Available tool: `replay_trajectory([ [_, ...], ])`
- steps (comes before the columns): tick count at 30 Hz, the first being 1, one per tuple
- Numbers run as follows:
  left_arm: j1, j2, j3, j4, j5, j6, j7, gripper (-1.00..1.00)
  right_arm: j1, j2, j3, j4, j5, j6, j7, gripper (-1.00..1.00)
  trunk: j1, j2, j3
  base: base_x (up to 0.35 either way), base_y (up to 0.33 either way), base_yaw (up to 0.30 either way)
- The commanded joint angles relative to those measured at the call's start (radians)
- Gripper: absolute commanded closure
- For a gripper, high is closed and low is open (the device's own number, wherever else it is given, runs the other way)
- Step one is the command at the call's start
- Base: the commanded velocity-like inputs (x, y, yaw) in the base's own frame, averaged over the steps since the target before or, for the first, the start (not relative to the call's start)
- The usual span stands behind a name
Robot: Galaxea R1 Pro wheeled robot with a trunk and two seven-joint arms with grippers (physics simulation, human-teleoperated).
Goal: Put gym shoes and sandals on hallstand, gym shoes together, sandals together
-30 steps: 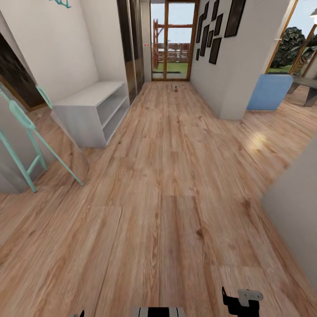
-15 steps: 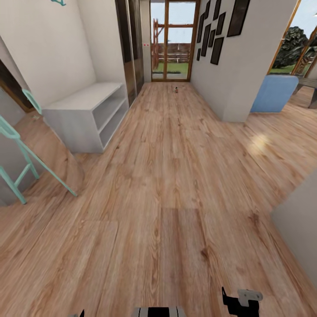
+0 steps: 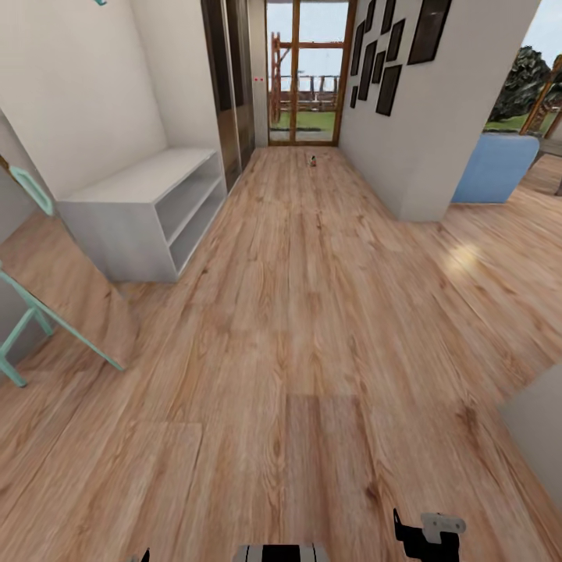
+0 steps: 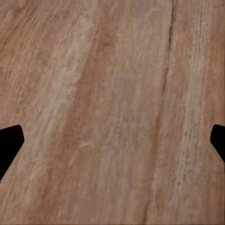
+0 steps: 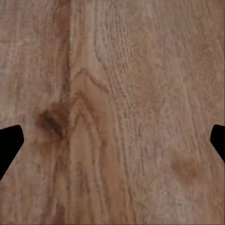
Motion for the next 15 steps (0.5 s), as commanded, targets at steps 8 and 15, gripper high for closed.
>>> replay_trajectory([
  [8, -0.001, 0.001, -0.008, 0.001, 0.011, -0.003, -0.003, -1.0, 0.0, 0.0, 0.009, 0.0, -0.009, -0.003, -0.002, -1.0, 0.0, 0.0, -0.001, 0.339, 0.0, 0.0],
  [15, -0.001, 0.001, -0.008, 0.001, 0.011, -0.003, -0.003, -1.0, 0.0, 0.0, 0.009, 0.0, -0.009, -0.003, -0.002, -1.0, 0.0, 0.0, -0.001, 0.339, 0.0, 0.0],
])
